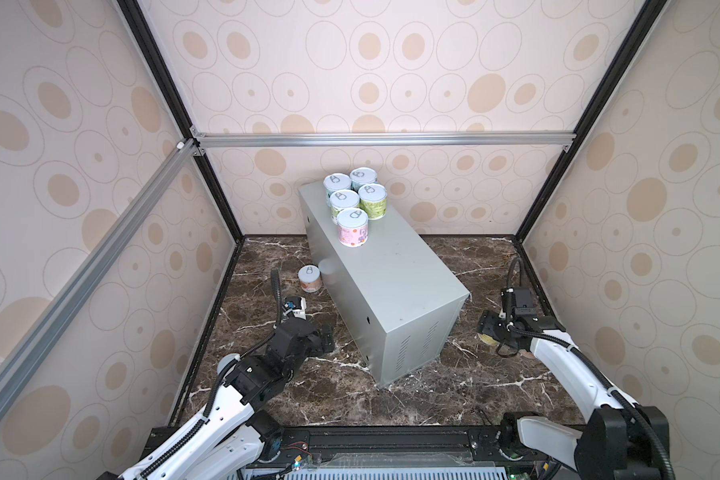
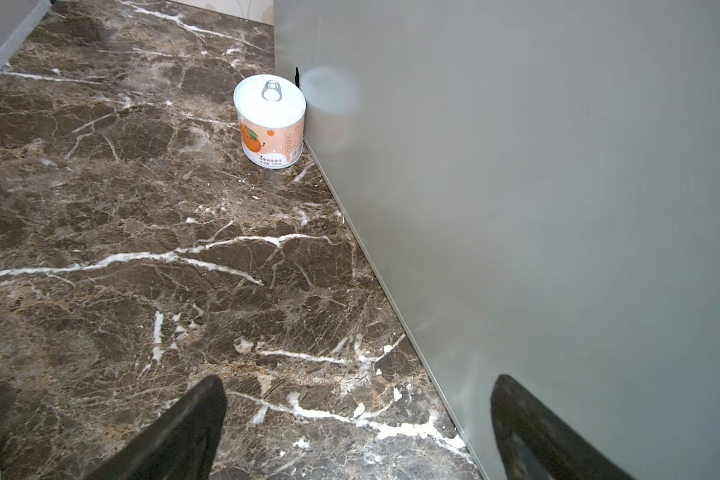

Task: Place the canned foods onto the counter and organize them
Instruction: 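Lift the yellow can with the right gripper up toward the box top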

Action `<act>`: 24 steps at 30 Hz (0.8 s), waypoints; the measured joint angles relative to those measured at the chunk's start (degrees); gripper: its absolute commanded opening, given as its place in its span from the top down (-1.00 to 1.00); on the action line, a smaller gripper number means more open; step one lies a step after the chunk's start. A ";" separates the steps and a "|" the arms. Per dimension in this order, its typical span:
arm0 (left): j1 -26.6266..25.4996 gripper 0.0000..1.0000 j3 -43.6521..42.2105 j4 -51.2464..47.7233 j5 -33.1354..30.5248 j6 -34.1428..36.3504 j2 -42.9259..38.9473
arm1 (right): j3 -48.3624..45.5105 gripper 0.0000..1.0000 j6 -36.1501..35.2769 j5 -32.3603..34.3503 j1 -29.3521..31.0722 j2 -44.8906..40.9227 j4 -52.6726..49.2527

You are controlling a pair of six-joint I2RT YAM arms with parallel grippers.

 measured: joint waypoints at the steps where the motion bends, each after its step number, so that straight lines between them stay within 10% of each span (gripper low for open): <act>1: 0.00 -0.98 0.04 -0.02 0.09 0.02 0.04 | 0.90 -0.27 -0.26 -0.74 0.00 -1.20 -1.18; 24: 0.00 -0.98 5.42 -3.69 4.22 5.01 5.97 | 29.14 -0.26 -2.84 -16.46 0.87 -9.42 -18.23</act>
